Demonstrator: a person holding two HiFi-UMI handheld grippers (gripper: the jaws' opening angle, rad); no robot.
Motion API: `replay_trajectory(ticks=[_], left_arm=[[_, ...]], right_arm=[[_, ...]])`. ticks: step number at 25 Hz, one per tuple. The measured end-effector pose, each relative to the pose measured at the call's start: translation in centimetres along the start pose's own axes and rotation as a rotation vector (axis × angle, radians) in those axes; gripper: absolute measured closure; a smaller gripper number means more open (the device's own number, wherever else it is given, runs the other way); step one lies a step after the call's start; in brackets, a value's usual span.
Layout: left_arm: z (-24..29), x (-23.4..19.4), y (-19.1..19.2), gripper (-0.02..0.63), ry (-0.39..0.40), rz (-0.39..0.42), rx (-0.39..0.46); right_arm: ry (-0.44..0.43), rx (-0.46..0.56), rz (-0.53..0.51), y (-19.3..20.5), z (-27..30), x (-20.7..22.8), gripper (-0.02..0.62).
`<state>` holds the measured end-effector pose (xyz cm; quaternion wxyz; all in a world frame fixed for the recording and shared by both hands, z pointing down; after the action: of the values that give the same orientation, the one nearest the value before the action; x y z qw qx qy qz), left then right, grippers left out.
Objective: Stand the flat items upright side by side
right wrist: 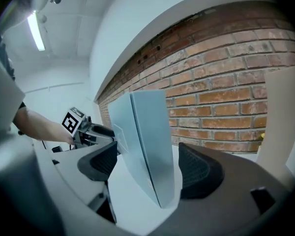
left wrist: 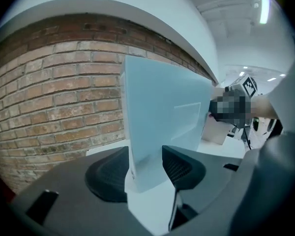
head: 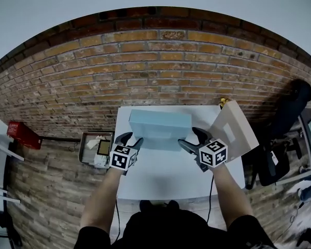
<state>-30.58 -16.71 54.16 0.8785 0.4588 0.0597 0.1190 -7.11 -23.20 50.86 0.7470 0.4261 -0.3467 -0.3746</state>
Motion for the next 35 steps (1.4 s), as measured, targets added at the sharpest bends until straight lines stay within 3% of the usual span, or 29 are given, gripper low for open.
replay_trajectory(ticks=[4, 7, 14, 20, 28, 35], left_arm=[[-1.5, -0.1, 0.6, 0.383, -0.099, -0.086, 0.018], [-2.4, 0.6, 0.3, 0.383, -0.129, -0.107, 0.038], [-3.7, 3.6, 0.4, 0.383, -0.111, -0.097, 0.053], [-4.7, 4.9, 0.5, 0.383, -0.1, -0.098, 0.075], [-5.0, 7.1, 0.6, 0.383, -0.054, -0.077, 0.089], [-3.0, 9.4, -2.7, 0.385, 0.095, -0.012, 0.158]], right_arm=[[-0.1, 0.006, -0.03, -1.8, 0.4, 0.1, 0.184], [-0.153, -0.013, -0.058, -2.5, 1.4, -0.3, 0.184], [-0.151, 0.006, -0.072, -3.2, 3.4, -0.2, 0.183], [-0.135, 0.013, -0.138, -2.6, 2.8, -1.6, 0.255], [0.033, 0.09, -0.13, -0.8, -0.5, -2.2, 0.285], [0.24, 0.086, -0.1, 0.9, -6.2, -0.8, 0.288]])
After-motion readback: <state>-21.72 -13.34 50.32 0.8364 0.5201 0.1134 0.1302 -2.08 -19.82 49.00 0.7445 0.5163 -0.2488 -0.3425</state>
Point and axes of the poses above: the fingertips, and each gripper's own axes: z forward along the fingers, x to its right, y out of its underside, the point moved 3 cm from there along -z, backward along the fingers, and after that the axes turned 4 degrees about -x, right-handed, at the moved point
